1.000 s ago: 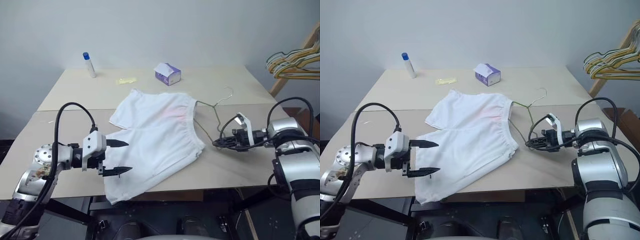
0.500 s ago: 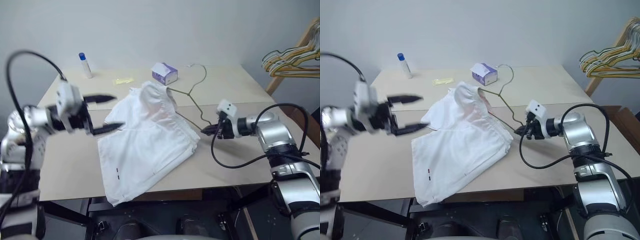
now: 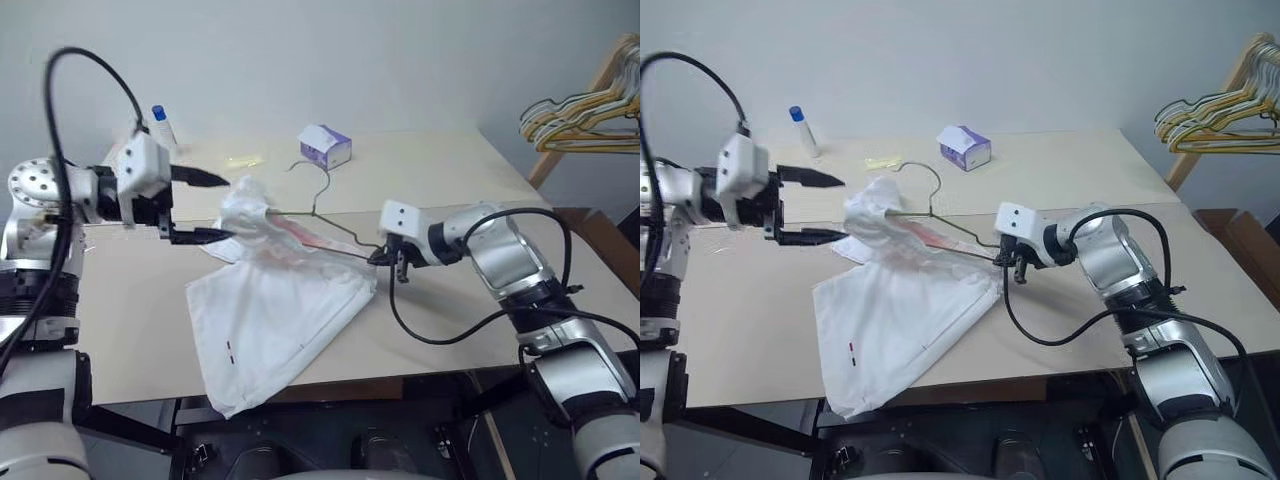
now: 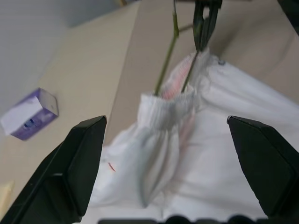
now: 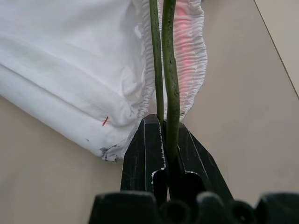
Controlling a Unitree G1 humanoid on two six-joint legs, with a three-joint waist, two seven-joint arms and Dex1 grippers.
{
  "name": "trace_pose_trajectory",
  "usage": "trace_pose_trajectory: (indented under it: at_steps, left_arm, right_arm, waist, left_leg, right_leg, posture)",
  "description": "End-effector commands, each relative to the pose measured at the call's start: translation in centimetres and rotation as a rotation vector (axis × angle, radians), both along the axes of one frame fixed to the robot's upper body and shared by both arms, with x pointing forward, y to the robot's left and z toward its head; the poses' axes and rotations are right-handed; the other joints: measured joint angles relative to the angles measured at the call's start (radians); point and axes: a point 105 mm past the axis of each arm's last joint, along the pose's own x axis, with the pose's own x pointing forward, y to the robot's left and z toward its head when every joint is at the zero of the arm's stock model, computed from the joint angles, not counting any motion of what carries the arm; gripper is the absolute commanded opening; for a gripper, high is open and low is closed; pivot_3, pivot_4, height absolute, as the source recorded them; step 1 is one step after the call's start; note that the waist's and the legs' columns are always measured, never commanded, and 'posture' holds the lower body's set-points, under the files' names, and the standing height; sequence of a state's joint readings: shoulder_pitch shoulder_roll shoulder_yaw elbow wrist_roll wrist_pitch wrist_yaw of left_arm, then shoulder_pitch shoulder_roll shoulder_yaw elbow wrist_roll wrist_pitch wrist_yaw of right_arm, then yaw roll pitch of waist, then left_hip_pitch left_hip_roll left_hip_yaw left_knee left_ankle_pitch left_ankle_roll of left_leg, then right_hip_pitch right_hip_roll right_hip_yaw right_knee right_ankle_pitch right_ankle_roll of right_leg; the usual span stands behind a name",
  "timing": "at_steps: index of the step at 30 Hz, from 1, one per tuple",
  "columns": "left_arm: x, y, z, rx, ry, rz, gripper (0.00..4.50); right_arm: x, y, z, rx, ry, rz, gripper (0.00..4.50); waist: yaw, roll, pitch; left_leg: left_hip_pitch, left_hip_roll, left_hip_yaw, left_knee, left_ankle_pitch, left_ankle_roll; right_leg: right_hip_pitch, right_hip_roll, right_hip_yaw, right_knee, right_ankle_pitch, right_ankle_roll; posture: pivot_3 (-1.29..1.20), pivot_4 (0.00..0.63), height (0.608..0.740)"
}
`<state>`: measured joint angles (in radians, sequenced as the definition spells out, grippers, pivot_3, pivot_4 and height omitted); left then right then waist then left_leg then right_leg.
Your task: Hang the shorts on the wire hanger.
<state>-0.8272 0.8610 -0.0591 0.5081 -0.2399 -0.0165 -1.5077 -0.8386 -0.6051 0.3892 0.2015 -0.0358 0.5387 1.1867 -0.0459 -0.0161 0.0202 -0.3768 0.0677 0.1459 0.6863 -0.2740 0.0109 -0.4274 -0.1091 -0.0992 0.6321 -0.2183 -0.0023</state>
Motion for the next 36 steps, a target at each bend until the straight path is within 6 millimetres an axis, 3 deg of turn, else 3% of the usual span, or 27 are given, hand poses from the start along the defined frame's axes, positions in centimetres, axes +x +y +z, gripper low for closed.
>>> trace_pose_trajectory:
  at_steps: [1,7,12,16,25,29,33,36]
  left_arm:
    - [0.5,-0.3,1.1,0.024,-0.027,-0.023,4.48]
    - [1.6,-1.1,1.3,0.023,0.006,-0.032,4.48]
    - [1.8,-1.3,0.6,0.087,0.069,-0.059,4.48]
    - [2.5,-1.6,0.4,0.086,0.092,-0.038,3.64]
    - [2.7,-2.3,-0.8,0.112,0.136,-0.062,0.79]
    - [2.9,-2.3,-1.4,0.125,0.146,-0.056,0.79]
    - [3.2,-2.2,-1.6,0.117,0.158,-0.036,0.02]
    - [3.4,-2.1,-1.7,0.121,0.152,-0.018,0.01]
  right_arm:
    - [-0.1,1.0,1.9,-0.008,-0.051,0.037,0.00]
    - [-0.4,1.3,1.9,-0.043,-0.055,0.057,0.00]
    - [-0.7,1.5,1.8,-0.059,-0.052,0.069,0.00]
    - [-0.9,1.7,1.9,-0.061,-0.053,0.072,0.00]
    - [-1.2,2.4,3.0,-0.039,-0.065,0.085,0.00]
    - [-1.1,2.6,3.2,-0.037,-0.077,0.084,0.00]
    - [-1.1,2.6,3.1,-0.038,-0.088,0.085,0.00]
    - [-1.1,2.6,3.2,-0.033,-0.103,0.089,0.00]
  waist:
    - [0.001,0.000,0.000]
    - [0.000,0.000,0.000]
    - [-0.004,0.000,0.000]
    - [-0.012,0.000,0.000]
    - [-0.024,0.000,0.000]
    - [-0.026,0.000,0.000]
    - [-0.026,0.000,0.000]
    - [-0.026,0.000,0.000]
  left_leg:
    - [-0.002,0.000,0.000,0.001,0.000,0.000]
    - [-0.015,0.001,-0.001,0.014,-0.002,0.003]
    - [-0.015,0.001,-0.001,0.015,-0.001,0.003]
    - [-0.015,0.001,-0.001,0.015,-0.002,0.003]
    - [-0.015,0.001,-0.001,0.016,-0.002,0.003]
    - [-0.015,0.001,-0.001,0.016,-0.002,0.003]
    - [-0.015,0.001,-0.001,0.016,-0.002,0.003]
    - [-0.015,0.001,-0.001,0.016,-0.002,0.003]
  right_leg:
    - [-0.001,0.000,0.000,0.000,0.000,0.000]
    - [-0.010,0.000,-0.001,0.009,0.001,0.002]
    - [-0.011,0.000,-0.001,0.009,0.001,0.002]
    - [-0.011,0.000,0.000,0.009,0.001,0.002]
    - [-0.011,0.000,0.000,0.010,0.001,0.002]
    - [-0.012,0.000,0.000,0.010,0.001,0.002]
    - [-0.012,0.000,0.000,0.010,0.001,0.002]
    - [-0.012,0.000,0.000,0.010,0.001,0.002]
  posture:
    - [-0.01,0.000,0.740]
    - [-0.02,0.000,0.740]
    - [-0.03,0.000,0.740]
    - [-0.04,0.000,0.740]
    - [-0.05,0.000,0.740]
    - [-0.06,0.000,0.740]
    - [-0.06,0.000,0.740]
    - [-0.06,0.000,0.740]
